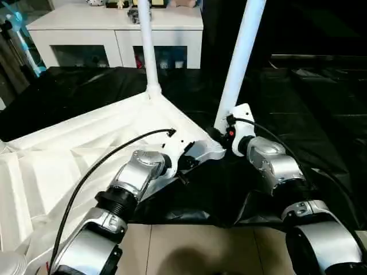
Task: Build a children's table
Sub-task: Insert table leg to table base
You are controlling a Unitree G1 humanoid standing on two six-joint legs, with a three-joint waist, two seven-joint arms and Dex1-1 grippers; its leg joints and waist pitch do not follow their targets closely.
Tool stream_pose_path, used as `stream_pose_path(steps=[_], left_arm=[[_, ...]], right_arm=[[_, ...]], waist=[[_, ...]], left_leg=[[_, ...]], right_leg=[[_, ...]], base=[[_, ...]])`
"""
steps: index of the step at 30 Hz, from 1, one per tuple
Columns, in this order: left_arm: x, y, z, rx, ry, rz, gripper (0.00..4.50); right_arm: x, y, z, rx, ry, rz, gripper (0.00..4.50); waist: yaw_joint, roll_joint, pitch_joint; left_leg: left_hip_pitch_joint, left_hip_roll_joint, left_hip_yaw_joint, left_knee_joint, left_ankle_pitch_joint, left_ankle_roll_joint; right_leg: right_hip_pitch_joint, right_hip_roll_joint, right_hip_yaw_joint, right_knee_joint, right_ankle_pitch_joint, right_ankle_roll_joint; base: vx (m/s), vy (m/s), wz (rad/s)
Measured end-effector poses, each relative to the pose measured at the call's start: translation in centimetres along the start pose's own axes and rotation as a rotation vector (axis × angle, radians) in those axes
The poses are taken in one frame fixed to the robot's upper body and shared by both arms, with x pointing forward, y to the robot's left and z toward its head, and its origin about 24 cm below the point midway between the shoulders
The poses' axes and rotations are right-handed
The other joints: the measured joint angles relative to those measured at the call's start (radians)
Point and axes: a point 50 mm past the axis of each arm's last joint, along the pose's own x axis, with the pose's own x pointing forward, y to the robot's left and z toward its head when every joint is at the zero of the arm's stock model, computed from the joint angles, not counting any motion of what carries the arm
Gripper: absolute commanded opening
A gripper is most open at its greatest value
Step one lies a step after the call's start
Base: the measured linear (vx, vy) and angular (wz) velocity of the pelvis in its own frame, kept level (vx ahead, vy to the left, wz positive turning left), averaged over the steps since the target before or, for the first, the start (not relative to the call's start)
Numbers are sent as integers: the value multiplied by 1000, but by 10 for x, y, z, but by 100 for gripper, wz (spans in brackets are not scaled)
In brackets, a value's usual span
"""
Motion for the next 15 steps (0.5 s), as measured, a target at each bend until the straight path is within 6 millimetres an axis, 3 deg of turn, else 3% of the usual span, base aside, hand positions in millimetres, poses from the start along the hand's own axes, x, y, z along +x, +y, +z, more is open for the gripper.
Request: stream_pose_path(steps=[1, 3, 5, 10, 15], left_arm=[[-1, 1, 0, 11, -2, -2, 0], [-3, 3, 1, 27, -6, -4, 0], [-5, 4, 1, 41, -8, -7, 0], [-9, 5, 3, 65, -17, -29, 0], [-15, 6, 4, 92, -33, -51, 0]], right_arm=[[0, 0, 1, -2, -6, 8, 258], [-1, 2, 1, 5, -22, 52, 261], [-2, 1, 2, 6, -30, 73, 300], [-7, -1, 6, -10, -48, 138, 339], [-15, -4, 9, -40, -54, 208, 382]], waist=[[-1, 2, 1], [-3, 3, 3], [-4, 4, 4], [-1, 5, 7], [11, 4, 7]], left_leg=[[-2, -1, -4, 0, 0, 0], [-3, -3, -4, -2, 0, 0], [-4, -7, -5, -8, 0, 0], [-8, -8, -5, -13, 0, 0], [-22, -12, 1, -8, 1, 0]], right_leg=[[6, -2, -4, 0, 0, 0], [2, -2, -2, 3, 0, 0], [-2, -5, -2, 4, 0, 0], [-9, -6, -2, 5, 0, 0], [-24, -8, 11, 19, 12, -18]], base=[[0, 0, 0], [0, 0, 0], [0, 0, 0], [0, 0, 0], [0, 0, 0]])
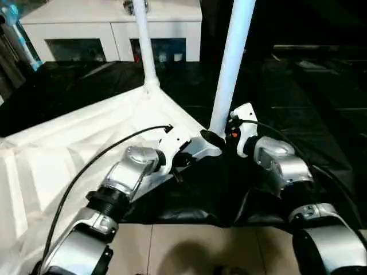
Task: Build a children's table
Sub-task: Insert table leg to table base
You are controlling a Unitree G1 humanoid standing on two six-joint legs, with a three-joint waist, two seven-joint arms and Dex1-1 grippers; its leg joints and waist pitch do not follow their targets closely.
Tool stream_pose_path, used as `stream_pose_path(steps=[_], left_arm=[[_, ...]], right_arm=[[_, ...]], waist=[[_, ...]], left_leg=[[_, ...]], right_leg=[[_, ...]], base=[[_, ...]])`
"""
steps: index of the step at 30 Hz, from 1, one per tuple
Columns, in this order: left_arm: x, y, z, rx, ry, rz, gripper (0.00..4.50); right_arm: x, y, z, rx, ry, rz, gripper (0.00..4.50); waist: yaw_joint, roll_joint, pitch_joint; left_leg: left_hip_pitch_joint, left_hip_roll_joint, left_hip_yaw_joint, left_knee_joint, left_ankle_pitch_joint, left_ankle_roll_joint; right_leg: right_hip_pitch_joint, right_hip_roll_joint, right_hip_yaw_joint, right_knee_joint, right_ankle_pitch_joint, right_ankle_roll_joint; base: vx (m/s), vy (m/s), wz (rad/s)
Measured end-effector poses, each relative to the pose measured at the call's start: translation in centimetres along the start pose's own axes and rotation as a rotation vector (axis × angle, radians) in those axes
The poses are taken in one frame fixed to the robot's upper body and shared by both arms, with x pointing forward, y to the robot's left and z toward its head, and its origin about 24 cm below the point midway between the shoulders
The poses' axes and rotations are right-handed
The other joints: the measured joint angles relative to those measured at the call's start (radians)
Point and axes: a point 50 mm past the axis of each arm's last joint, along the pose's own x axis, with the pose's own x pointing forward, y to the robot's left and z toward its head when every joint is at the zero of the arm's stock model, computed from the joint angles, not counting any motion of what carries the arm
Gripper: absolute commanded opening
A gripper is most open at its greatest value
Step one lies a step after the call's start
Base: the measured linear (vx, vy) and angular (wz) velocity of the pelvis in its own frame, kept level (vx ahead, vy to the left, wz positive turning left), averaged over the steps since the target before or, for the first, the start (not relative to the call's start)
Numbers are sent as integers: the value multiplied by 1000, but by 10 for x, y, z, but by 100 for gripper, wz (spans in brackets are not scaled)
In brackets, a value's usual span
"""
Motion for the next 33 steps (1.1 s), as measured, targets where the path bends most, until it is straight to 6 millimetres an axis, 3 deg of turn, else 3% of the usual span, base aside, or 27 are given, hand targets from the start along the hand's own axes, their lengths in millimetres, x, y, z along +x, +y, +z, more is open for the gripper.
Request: stream_pose_path(steps=[2, 6, 13, 20, 33], left_arm=[[-3, 0, 0, 15, -8, -18, 0], [-7, 0, 2, 33, -17, -40, 0], [-7, -5, 6, 51, -35, -84, 0], [-14, -4, 1, 70, -23, -120, 0], [-27, -4, -8, 104, -11, -227, 0]], right_arm=[[-3, 0, 0, -16, 11, 24, 404], [-5, -1, 2, -36, 16, 51, 404], [-10, -3, -4, -37, 53, 54, 404], [-16, -2, -7, -58, 99, 128, 404], [-26, 0, -13, -95, 162, 237, 301]], waist=[[10, 0, 0], [30, -2, -1], [73, -1, -1], [89, -1, -1], [102, -2, -1]], left_leg=[[0, 0, 4, 1, 0, 0], [-1, 1, 12, 4, 1, 0], [-3, 10, 22, 5, 5, 7], [-2, 15, 24, 12, 5, 6], [1, 17, 25, 14, 5, -1]], right_leg=[[-4, 0, 5, 8, 3, -1], [-16, 1, 21, 29, 9, 3], [-26, 5, 26, 37, -2, 5], [-27, 9, 29, 44, -1, 5], [-29, 12, 34, 54, -1, 4]], base=[[0, 0, 0], [28, -13, 1], [38, -12, -2], [0, 0, 0], [0, 0, 0]])
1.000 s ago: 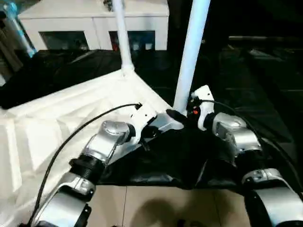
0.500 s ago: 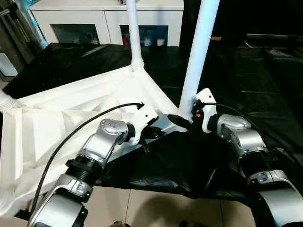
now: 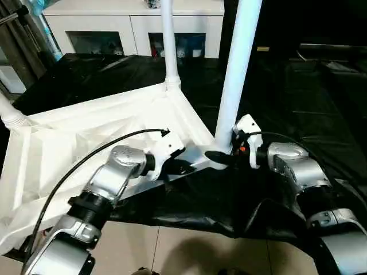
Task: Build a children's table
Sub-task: Insert table leg to table base
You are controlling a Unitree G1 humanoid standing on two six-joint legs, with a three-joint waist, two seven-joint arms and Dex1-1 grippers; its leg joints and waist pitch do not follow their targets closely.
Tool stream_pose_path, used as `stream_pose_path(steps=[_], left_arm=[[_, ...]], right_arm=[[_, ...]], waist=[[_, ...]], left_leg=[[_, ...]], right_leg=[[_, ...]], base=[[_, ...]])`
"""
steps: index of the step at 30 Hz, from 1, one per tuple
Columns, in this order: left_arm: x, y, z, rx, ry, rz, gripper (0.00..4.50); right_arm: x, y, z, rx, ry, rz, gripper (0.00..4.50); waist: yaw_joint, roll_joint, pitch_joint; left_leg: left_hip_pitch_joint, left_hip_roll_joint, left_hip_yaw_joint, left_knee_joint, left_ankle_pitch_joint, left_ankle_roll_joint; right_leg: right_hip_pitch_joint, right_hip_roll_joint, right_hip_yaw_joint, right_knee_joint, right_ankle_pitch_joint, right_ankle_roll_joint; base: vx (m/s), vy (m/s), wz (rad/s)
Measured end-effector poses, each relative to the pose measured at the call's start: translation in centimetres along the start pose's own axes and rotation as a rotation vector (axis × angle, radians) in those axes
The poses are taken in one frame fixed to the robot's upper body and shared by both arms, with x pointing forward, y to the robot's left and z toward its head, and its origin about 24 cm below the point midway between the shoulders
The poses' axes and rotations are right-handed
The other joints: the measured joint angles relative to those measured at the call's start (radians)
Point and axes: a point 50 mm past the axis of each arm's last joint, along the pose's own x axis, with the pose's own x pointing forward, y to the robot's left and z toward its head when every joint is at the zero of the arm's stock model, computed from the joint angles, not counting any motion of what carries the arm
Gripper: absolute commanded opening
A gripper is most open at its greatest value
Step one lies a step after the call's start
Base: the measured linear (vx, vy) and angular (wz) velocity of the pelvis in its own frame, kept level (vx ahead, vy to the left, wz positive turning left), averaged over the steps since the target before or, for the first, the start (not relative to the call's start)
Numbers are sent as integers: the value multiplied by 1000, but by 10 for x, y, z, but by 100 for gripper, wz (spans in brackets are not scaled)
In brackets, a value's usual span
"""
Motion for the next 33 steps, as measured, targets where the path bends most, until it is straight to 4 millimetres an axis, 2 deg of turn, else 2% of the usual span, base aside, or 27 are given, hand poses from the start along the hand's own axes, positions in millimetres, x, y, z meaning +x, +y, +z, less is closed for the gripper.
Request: stream_pose_path(steps=[5, 14, 22, 26, 31, 32, 33], left_arm=[[-5, 0, -3, 21, 9, -28, 0], [-8, -1, -7, 22, 21, -46, 0], [24, 6, 4, -79, -20, 142, 0], [45, 7, 13, -147, -23, 249, 0], [53, 5, 15, -147, -19, 289, 0], [53, 5, 15, -145, -19, 291, 0], [53, 5, 15, -144, -19, 291, 0]], right_arm=[[0, 3, -1, -20, 10, 39, 282], [3, 11, -6, -24, 8, 51, 278], [23, -3, -8, 147, -59, -314, 278], [36, -10, -6, 240, -64, -519, 278], [45, -10, -5, 284, -76, -617, 278], [46, -10, -5, 285, -82, -623, 313], [46, -10, -5, 287, -84, -625, 313]], waist=[[1, 0, 0], [4, -1, -1], [-7, -3, -2], [-6, -1, -3], [-10, -1, -4], [-12, 0, -4], [-14, 0, -5]], left_leg=[[0, 0, 0, 1, 0, 0], [0, 0, 0, 3, 0, 0], [4, -3, 1, 4, -1, -2], [13, -5, 1, 4, -1, -2], [18, -6, 1, 0, -1, -2], [18, -6, 1, -1, -1, -2], [18, -6, 0, -1, -1, -2]], right_leg=[[0, 0, 1, 0, 0, 0], [2, 0, 2, 1, 0, 0], [5, 1, 8, 0, 2, -3], [12, 1, 11, -1, 0, 1], [19, 1, 10, -8, -1, 2], [19, 1, 10, -11, -1, 2], [20, 1, 10, -12, -1, 2]], base=[[0, 0, 0], [0, 0, 0], [0, 0, 0], [0, 0, 0], [0, 0, 0], [0, 0, 0], [0, 0, 0]])
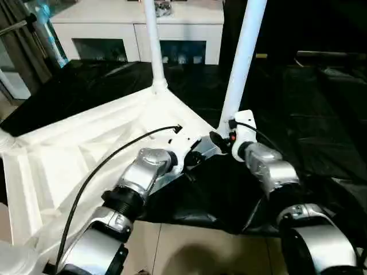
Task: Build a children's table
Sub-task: Insert table leg to table base
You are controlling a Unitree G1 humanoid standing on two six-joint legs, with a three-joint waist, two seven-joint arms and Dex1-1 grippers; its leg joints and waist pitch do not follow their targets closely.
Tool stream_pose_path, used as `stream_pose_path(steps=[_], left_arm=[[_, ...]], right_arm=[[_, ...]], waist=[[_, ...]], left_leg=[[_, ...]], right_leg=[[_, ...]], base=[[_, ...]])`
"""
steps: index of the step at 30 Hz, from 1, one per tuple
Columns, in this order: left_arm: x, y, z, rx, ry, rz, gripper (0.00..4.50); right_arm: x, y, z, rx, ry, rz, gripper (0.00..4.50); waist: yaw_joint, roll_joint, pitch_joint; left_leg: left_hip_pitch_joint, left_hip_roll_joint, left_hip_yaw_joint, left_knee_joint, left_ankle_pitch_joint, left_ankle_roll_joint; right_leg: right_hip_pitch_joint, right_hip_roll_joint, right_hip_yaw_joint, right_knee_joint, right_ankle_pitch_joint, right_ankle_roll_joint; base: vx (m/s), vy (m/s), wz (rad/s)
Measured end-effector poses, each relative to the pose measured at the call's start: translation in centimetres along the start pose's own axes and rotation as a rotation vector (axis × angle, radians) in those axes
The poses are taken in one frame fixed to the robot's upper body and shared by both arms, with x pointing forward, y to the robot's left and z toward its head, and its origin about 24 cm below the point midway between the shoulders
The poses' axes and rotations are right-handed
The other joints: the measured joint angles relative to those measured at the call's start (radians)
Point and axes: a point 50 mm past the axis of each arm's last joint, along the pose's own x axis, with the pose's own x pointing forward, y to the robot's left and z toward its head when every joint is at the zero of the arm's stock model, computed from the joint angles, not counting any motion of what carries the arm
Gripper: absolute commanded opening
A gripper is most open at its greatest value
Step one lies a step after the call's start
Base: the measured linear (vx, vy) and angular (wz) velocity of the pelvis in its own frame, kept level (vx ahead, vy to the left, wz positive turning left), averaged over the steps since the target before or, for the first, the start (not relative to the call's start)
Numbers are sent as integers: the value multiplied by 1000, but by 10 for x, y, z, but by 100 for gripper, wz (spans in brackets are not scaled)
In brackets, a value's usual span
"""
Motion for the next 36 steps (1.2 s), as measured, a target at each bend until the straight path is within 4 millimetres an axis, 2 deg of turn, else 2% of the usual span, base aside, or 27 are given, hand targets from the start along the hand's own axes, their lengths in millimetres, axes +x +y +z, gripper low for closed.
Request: stream_pose_path(steps=[2, 7, 12, 14, 16, 17, 20, 23, 28, 36], left_arm=[[0, 0, 0, 4, -1, -1, 0], [-4, 3, -1, 33, -7, -22, 0], [-11, 5, -4, 66, -22, -78, 0], [-17, 6, -6, 80, -25, -111, 0], [-24, 7, -8, 100, -32, -169, 0], [-29, 7, -10, 110, -35, -214, 0], [-37, 7, -12, 133, -33, -282, 0], [-41, 4, -15, 162, -25, -358, 0], [-49, 5, -20, 195, 2, -447, 0], [-59, 8, -22, 227, 35, -500, 0]], right_arm=[[1, 1, 1, 9, -9, 0, 348], [2, 4, 2, 10, -30, 32, 395], [-4, -3, 5, -56, -39, 151, 400], [-11, -9, 4, -97, -32, 226, 400], [-23, -16, 2, -174, -22, 332, 400], [-31, -21, -1, -208, -1, 392, 400], [-42, -24, -5, -229, 18, 507, 400], [-57, -33, -6, -278, 70, 608, 400], [-75, -37, -9, -332, 130, 726, 400], [-81, -31, -12, -336, 142, 797, 400]], waist=[[-6, 0, 0], [-16, 0, 0], [-14, 0, 0], [-11, 0, 0], [1, 1, 0], [12, 1, 0], [23, 4, 0], [38, 4, 0], [41, 4, 0], [37, 4, 0]], left_leg=[[-1, -1, 0, 0, 0, 0], [-3, -1, 0, 0, 0, 0], [-6, -1, 0, -1, 0, 1], [-7, 0, 0, -3, 0, 1], [-9, 2, 0, -3, 0, 1], [-10, 3, 0, -3, 3, 4], [-17, 4, 2, -2, 4, 6], [-18, 5, 3, 1, 3, 6], [-17, 5, 6, 1, 2, 3], [-16, 5, 7, 1, 1, 3]], right_leg=[[1, 0, 0, -2, 0, 0], [1, 0, 1, -5, 0, -1], [-2, 0, 1, -3, 6, -5], [-2, 1, 1, -3, 6, -4], [-3, 1, 0, -3, 4, -2], [-4, 2, 0, -3, 4, -1], [-10, 2, 0, -2, 3, -1], [-10, 2, 1, -2, 3, -1], [-9, 2, 4, -1, 3, -1], [-9, 2, 4, 3, 4, -1]], base=[[0, 0, 0], [0, 0, 0], [0, 0, 0], [0, 0, 0], [0, 0, 0], [0, 0, 0], [0, 0, 0], [0, 0, 0], [0, 0, 0], [0, 0, 0]])
